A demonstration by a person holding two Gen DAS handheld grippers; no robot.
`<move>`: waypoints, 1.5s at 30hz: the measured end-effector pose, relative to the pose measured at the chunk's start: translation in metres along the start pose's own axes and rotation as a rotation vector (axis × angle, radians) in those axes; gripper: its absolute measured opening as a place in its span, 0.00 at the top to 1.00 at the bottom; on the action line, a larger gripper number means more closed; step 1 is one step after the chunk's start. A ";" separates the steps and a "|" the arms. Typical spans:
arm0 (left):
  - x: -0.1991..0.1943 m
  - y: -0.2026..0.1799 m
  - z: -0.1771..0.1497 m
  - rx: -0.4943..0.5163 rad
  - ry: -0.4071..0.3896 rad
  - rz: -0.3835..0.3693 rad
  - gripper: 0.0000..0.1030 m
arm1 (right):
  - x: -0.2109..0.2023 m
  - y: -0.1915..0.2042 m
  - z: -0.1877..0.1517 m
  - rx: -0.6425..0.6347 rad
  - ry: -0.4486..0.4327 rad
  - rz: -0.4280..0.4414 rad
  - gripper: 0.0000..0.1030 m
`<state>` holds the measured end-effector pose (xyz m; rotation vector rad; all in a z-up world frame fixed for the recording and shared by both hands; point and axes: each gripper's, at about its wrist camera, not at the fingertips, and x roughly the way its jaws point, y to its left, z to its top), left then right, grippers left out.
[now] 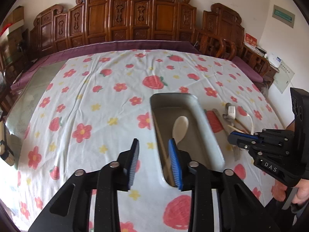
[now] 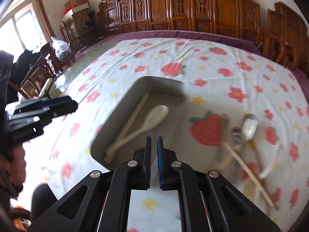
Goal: Organize utensils
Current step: 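Lower the chopstick into the metal tray and open the right gripper, then move the right gripper back to the pile and grasp another wooden chopstick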
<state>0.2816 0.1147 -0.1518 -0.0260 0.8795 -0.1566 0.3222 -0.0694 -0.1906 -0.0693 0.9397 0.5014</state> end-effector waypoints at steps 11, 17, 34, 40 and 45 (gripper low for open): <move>-0.006 -0.069 -0.004 0.045 -0.035 -0.083 0.49 | -0.045 -0.109 -0.064 -0.018 0.008 -0.144 0.93; -0.004 -0.102 -0.014 0.052 -0.047 -0.118 0.42 | -0.041 -0.143 -0.089 -0.067 0.070 -0.180 0.83; 0.007 -0.147 -0.039 0.099 0.002 -0.168 0.42 | -0.007 -0.161 -0.093 -0.164 0.187 -0.200 0.79; 0.010 -0.150 -0.043 0.093 0.015 -0.178 0.42 | 0.003 -0.161 -0.090 -0.233 0.218 -0.264 0.79; 0.012 -0.155 -0.047 0.105 0.025 -0.186 0.42 | 0.004 -0.153 -0.094 -0.279 0.221 -0.263 0.82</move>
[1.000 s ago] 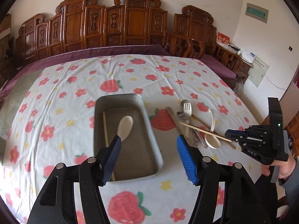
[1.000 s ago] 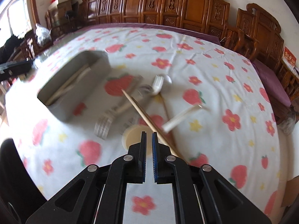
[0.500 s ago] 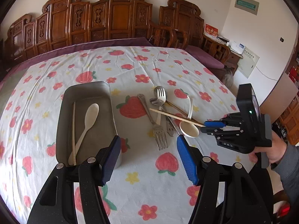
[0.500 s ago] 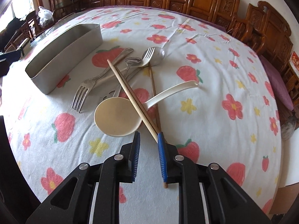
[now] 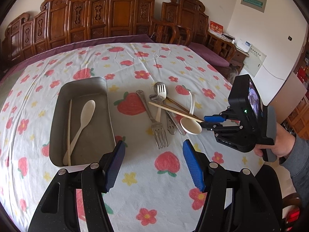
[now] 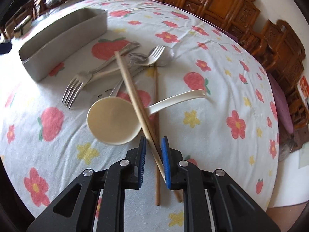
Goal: Organize utensils
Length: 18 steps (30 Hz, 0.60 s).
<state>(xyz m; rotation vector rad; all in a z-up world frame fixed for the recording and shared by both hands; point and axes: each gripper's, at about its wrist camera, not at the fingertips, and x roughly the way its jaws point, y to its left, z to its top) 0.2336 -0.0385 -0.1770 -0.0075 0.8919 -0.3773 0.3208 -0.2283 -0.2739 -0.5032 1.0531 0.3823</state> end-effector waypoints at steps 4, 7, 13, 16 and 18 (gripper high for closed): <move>0.002 -0.003 -0.001 0.002 0.004 0.000 0.42 | 0.002 0.005 -0.001 -0.015 0.002 -0.014 0.88; 0.003 -0.003 -0.001 0.000 0.008 0.002 0.42 | 0.002 0.007 -0.003 -0.017 0.001 -0.019 0.93; 0.002 -0.004 -0.001 0.002 0.009 0.005 0.42 | -0.018 -0.007 -0.006 0.088 -0.046 0.064 0.94; 0.004 -0.007 -0.002 0.007 0.011 0.003 0.42 | -0.029 -0.012 -0.010 0.142 -0.075 0.102 0.94; 0.006 -0.011 -0.002 0.013 0.015 0.002 0.42 | -0.038 -0.017 -0.015 0.191 -0.097 0.143 0.94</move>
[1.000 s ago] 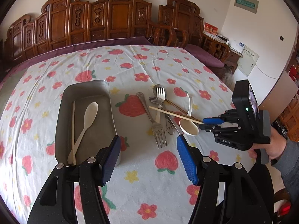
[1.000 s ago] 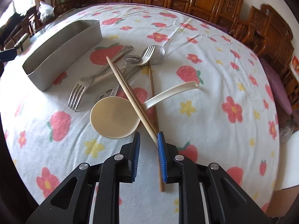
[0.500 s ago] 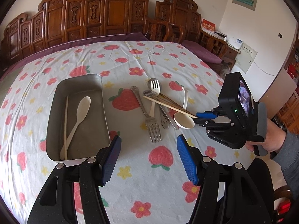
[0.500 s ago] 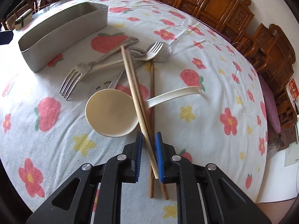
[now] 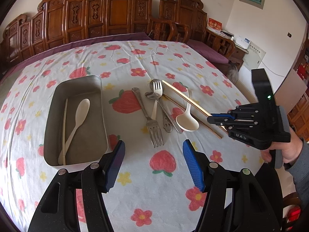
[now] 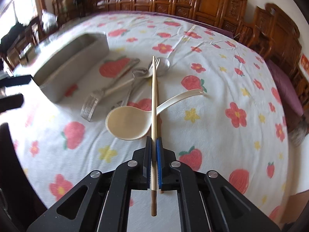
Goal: Organize utensils
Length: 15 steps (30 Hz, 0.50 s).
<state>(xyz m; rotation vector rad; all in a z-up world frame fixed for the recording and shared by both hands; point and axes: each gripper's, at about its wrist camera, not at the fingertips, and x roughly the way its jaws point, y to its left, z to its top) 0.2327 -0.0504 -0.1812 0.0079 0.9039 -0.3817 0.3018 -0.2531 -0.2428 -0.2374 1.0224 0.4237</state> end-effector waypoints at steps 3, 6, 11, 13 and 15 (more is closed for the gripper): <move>0.006 -0.007 0.002 0.009 0.009 -0.002 0.42 | -0.007 -0.005 -0.006 0.047 -0.010 0.001 0.94; 0.013 -0.014 0.005 0.022 0.017 -0.001 0.42 | -0.014 -0.011 -0.013 0.086 -0.015 -0.014 0.94; 0.031 -0.027 0.019 0.037 0.034 -0.012 0.42 | -0.025 -0.024 -0.024 0.152 -0.025 -0.028 0.94; 0.041 -0.033 0.026 0.045 0.041 -0.017 0.42 | -0.028 -0.031 -0.028 0.175 -0.033 -0.026 0.94; 0.054 -0.039 0.033 0.048 0.058 -0.022 0.42 | -0.030 -0.037 -0.031 0.196 -0.041 -0.019 0.94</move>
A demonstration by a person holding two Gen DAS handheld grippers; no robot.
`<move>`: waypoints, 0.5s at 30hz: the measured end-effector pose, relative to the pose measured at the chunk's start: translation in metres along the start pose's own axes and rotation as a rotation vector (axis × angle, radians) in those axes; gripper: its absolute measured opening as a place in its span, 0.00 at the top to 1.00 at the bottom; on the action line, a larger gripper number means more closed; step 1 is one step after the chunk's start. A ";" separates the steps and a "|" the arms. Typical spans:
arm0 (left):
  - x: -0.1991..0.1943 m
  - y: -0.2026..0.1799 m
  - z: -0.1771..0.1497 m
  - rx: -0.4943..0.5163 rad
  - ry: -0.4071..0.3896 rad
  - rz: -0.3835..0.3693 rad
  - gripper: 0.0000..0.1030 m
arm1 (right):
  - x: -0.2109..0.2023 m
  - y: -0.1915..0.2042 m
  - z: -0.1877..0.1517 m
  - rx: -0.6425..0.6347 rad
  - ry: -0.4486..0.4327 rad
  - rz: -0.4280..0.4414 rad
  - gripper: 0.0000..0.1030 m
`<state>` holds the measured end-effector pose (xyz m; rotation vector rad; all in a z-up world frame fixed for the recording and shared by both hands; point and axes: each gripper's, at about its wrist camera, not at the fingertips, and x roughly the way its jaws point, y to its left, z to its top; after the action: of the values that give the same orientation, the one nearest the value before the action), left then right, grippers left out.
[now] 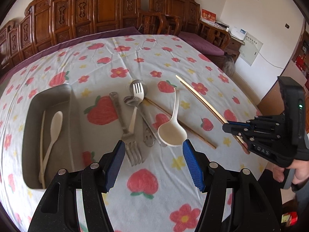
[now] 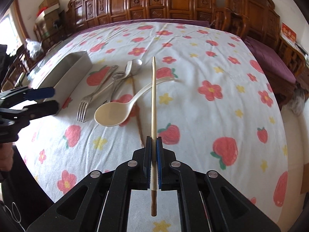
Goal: Organize utensils
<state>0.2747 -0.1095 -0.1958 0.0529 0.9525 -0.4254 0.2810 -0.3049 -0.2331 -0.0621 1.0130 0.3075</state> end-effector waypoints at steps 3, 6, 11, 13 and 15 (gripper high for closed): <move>0.016 -0.008 0.010 0.014 0.021 0.006 0.42 | -0.001 -0.009 0.000 0.028 -0.002 0.027 0.94; 0.033 -0.017 0.018 0.026 0.041 0.020 0.42 | 0.003 -0.018 0.000 0.047 0.002 0.034 0.94; 0.049 -0.028 0.023 0.046 0.065 0.031 0.42 | 0.029 -0.034 -0.011 0.064 0.060 -0.001 0.94; 0.054 -0.033 0.024 0.060 0.074 0.035 0.42 | 0.035 -0.037 -0.014 0.063 0.071 -0.015 0.94; 0.056 -0.037 0.024 0.071 0.078 0.035 0.42 | 0.037 -0.039 -0.016 0.061 0.074 -0.017 0.94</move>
<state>0.3078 -0.1669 -0.2212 0.1508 1.0115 -0.4269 0.2972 -0.3369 -0.2763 -0.0269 1.0943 0.2595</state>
